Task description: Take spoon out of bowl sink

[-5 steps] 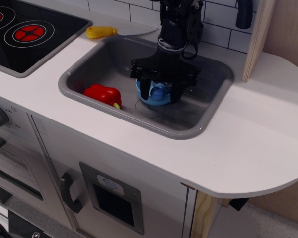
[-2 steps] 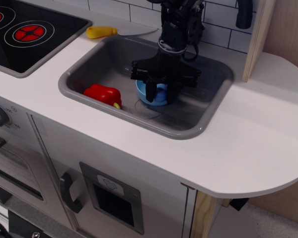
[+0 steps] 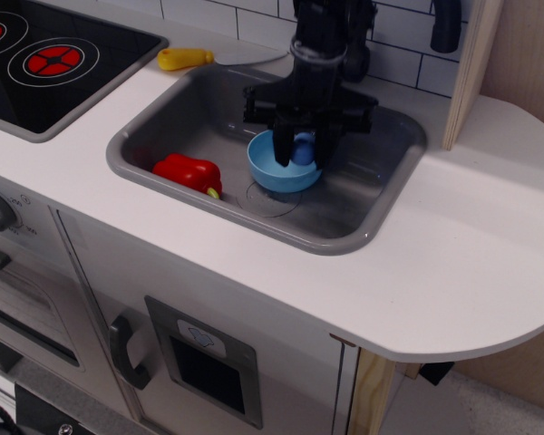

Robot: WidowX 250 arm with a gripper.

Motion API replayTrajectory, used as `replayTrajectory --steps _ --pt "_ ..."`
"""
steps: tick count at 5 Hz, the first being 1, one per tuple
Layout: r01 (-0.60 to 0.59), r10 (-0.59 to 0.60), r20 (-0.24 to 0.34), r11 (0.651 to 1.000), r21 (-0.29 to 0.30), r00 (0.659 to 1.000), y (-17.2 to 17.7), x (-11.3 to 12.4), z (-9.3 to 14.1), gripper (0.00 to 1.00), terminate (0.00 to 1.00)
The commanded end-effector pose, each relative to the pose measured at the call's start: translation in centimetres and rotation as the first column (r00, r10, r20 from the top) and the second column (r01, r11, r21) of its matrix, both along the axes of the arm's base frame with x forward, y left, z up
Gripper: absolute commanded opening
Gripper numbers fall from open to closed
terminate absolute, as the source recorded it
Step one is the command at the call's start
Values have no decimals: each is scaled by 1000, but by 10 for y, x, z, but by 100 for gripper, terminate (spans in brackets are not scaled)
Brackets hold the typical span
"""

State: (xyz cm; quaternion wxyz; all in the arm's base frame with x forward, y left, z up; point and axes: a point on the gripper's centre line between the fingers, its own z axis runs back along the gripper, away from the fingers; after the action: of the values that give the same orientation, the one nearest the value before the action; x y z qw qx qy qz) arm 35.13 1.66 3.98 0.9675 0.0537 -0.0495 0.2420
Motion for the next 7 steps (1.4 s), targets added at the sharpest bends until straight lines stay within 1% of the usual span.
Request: replayTrajectory --steps 1,2,3,4,5,6,7 --pt "246 -247 144 969 23 958 -12 -14 28 0 0" --pt "394 -398 168 917 60 902 -21 -26 16 0 0" --pt "460 -463 168 886 58 871 -25 -29 5 0 0" --pt "502 -504 143 863 53 852 -29 -27 -8 0 0" --pt "525 -527 91 850 47 845 -35 -24 -19 0 0" --pt "504 -506 32 862 57 862 -36 -22 -32 0 0" --pt "514 -515 14 856 58 857 -40 -23 -37 0 0"
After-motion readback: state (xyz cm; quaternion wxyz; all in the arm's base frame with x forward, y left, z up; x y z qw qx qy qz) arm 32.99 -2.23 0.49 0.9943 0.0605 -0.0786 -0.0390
